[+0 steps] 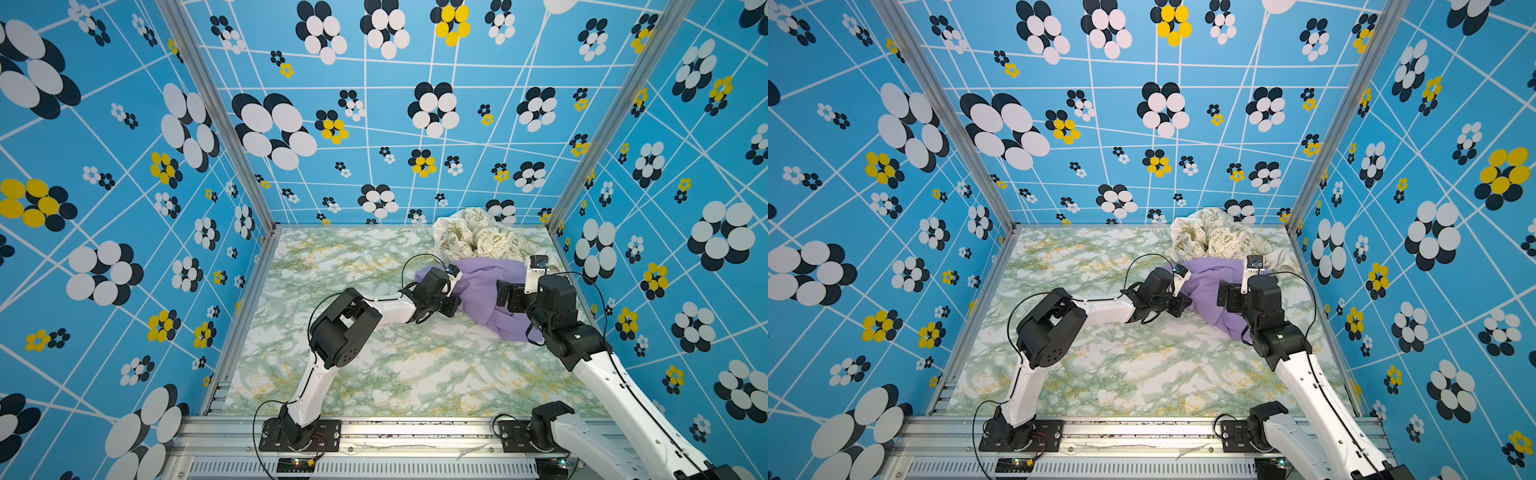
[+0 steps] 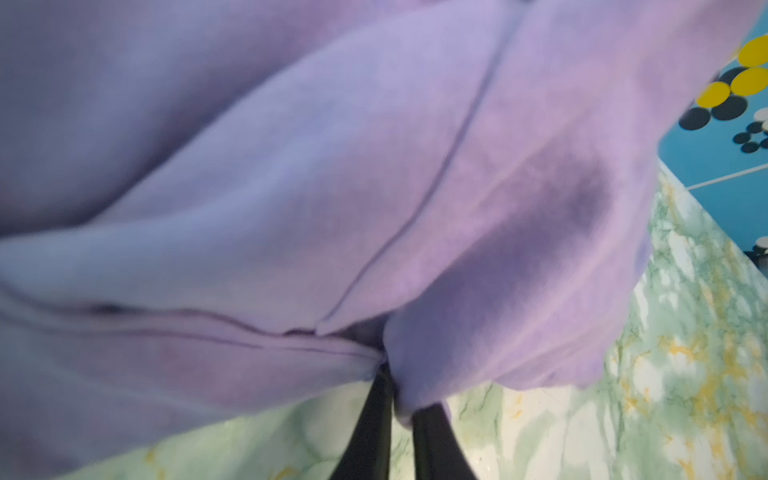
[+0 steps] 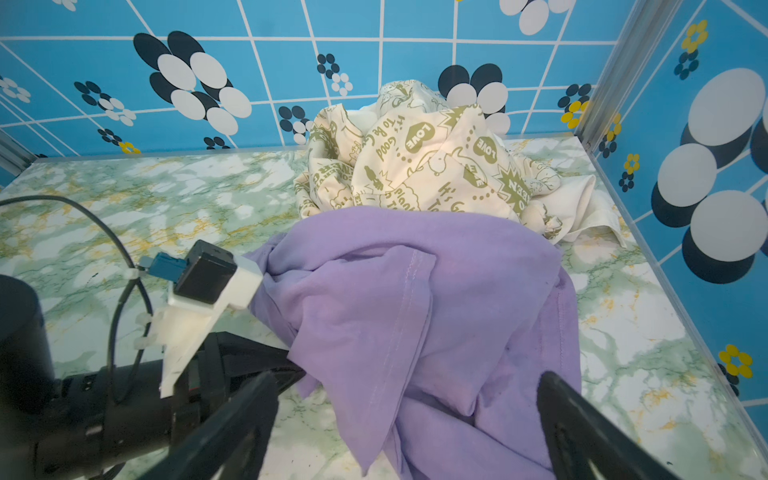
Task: Pick out a specific cloth from the pile
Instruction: 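Lift the purple cloth with the left gripper and pull it away from the pile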
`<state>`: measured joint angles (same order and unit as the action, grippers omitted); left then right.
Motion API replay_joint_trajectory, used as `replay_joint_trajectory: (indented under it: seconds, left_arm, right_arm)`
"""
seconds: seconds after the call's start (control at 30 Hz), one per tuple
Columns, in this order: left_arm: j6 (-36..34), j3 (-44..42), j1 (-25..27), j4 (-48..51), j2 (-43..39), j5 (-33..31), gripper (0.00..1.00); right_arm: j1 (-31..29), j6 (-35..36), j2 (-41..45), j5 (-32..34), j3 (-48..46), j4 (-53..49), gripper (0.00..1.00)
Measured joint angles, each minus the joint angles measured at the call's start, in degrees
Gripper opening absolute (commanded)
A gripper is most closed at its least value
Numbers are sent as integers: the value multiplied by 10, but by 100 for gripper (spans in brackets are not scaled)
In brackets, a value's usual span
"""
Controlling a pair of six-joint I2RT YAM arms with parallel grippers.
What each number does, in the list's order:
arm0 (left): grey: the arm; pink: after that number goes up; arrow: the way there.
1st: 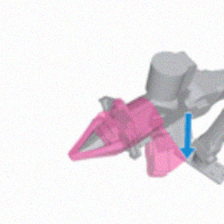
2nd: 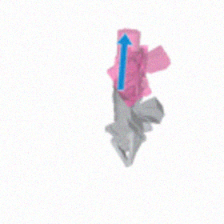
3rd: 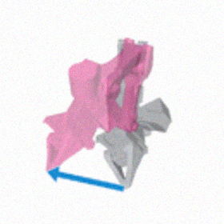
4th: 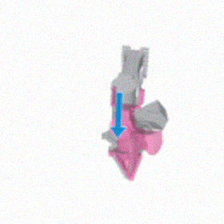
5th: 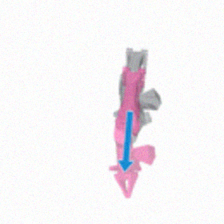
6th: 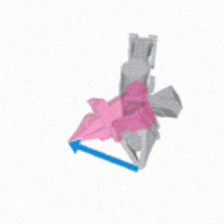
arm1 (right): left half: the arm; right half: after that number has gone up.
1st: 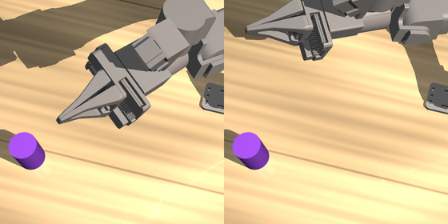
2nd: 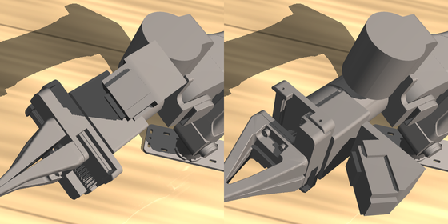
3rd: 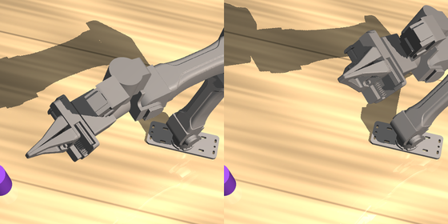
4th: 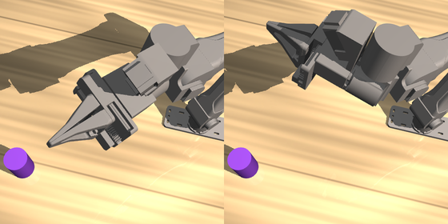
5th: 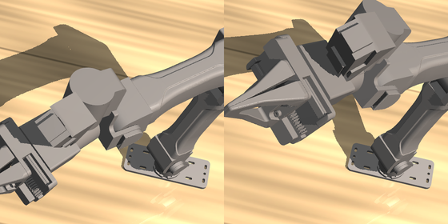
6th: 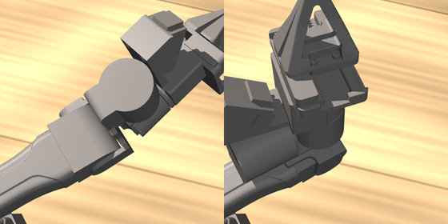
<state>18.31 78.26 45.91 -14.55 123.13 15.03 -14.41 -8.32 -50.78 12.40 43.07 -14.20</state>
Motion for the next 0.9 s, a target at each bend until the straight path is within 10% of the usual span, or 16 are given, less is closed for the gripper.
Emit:
replay_joint_trajectory:
  seconds: [0.5,0.9]
  left_arm:
    - [-9,-80,-42,-36,-208,33,0]
    - [-61,50,-64,105,-275,54,0]
  right_arm:
    - [4,2,3,11,-3,-2,99]
    - [8,8,8,36,-18,-2,99]
